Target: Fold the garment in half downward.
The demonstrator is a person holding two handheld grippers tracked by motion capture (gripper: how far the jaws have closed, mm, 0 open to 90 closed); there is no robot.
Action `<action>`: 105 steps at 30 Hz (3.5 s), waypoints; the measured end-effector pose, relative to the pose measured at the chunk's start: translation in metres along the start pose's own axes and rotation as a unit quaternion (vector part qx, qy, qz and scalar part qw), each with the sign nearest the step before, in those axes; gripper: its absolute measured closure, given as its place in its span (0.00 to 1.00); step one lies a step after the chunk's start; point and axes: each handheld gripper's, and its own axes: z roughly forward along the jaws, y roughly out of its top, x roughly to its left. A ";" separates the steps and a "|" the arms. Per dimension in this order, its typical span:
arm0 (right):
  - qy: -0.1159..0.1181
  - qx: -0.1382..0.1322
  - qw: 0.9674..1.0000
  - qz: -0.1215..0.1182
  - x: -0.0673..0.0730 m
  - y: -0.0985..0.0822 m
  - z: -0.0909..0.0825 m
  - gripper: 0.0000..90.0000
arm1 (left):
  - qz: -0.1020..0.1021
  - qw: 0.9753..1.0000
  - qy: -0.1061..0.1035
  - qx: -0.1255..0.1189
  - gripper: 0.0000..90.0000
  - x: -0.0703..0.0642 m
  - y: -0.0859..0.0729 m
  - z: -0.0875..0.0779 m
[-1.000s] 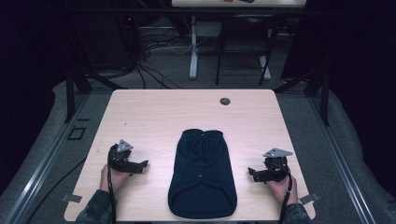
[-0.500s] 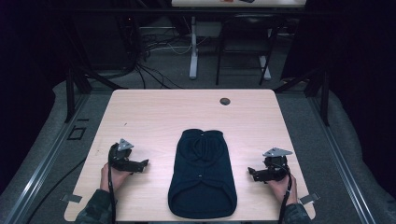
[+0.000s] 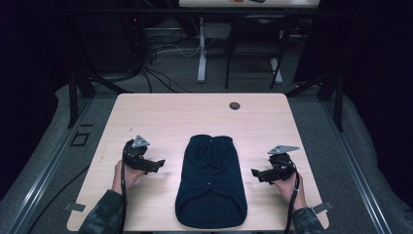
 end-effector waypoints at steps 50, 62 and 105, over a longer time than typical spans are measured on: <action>0.030 0.099 0.995 -0.013 0.017 0.109 0.113 0.41 | 0.017 0.994 -0.072 0.084 0.14 -0.045 0.105 0.126; 0.055 0.090 0.994 -0.015 0.022 0.106 0.111 0.70 | 0.037 0.992 -0.101 0.071 0.51 -0.052 0.104 0.121; 0.050 -0.018 0.993 -0.105 0.047 0.118 0.034 0.77 | 0.106 0.983 -0.145 0.035 0.70 -0.064 0.131 0.049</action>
